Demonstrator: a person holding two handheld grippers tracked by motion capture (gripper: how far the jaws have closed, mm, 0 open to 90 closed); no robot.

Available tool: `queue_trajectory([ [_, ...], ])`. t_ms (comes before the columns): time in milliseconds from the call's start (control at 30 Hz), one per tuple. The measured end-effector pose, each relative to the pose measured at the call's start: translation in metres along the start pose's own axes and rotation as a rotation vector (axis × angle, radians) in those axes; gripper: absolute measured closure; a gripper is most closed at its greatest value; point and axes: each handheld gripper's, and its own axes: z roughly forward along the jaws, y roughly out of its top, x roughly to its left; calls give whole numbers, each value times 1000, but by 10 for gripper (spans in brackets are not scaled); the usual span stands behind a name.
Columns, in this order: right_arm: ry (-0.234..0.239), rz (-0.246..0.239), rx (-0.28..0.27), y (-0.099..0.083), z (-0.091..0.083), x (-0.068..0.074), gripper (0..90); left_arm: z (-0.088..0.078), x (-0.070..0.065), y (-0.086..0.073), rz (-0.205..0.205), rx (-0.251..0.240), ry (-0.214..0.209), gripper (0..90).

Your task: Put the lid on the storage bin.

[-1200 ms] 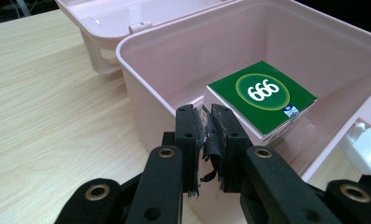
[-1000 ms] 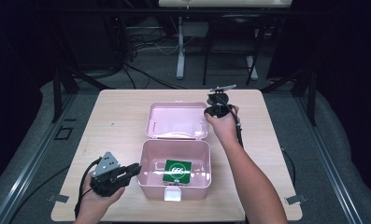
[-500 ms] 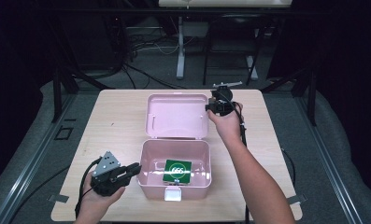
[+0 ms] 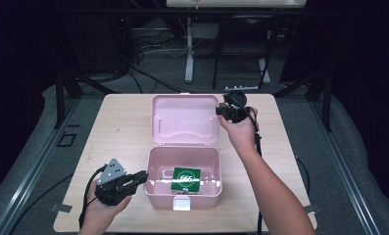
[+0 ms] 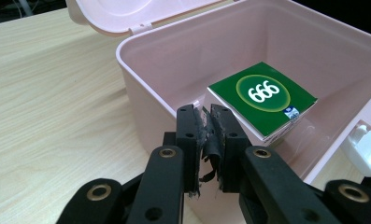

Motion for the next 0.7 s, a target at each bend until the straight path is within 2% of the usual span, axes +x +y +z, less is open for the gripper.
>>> queue_trajectory([
  [400,12,-55,-66,-5,-24,8,872,0,0,0,-1,-1,3,829],
  [700,30,-77,-109,-10,-36,13,876,0,0,0,-3,-1,2,829],
])
